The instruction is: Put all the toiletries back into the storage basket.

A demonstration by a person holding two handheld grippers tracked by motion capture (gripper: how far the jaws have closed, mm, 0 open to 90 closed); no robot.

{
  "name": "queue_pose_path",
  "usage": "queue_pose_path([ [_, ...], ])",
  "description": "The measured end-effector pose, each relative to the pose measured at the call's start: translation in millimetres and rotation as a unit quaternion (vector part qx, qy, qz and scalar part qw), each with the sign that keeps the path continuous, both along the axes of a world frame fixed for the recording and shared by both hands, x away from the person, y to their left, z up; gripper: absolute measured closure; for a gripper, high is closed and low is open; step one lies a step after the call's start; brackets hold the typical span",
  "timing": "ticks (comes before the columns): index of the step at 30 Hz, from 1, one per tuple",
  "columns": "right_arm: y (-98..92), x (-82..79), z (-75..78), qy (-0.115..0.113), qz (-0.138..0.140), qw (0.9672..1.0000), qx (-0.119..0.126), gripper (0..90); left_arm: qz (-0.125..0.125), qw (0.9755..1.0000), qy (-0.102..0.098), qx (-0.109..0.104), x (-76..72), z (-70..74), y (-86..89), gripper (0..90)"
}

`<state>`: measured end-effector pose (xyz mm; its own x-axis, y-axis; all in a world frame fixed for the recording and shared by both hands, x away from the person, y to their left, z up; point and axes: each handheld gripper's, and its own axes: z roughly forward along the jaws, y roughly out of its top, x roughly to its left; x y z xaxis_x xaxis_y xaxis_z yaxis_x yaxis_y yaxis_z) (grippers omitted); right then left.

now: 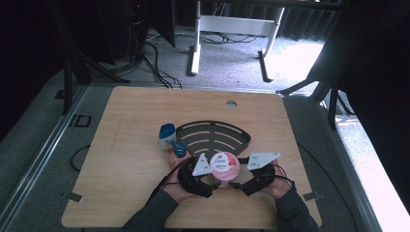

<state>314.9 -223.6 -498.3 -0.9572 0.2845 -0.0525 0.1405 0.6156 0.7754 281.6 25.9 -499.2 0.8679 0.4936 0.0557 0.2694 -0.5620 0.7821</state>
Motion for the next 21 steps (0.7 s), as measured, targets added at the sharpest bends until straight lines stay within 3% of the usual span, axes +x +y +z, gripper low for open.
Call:
queue_pose_path([
  [21,-8.7,16.7,4.3,0.014,0.003,0.9999,0.008,13.4,0.015,0.9999,0.001,0.001,10.6,7.7,-9.5,20.6],
])
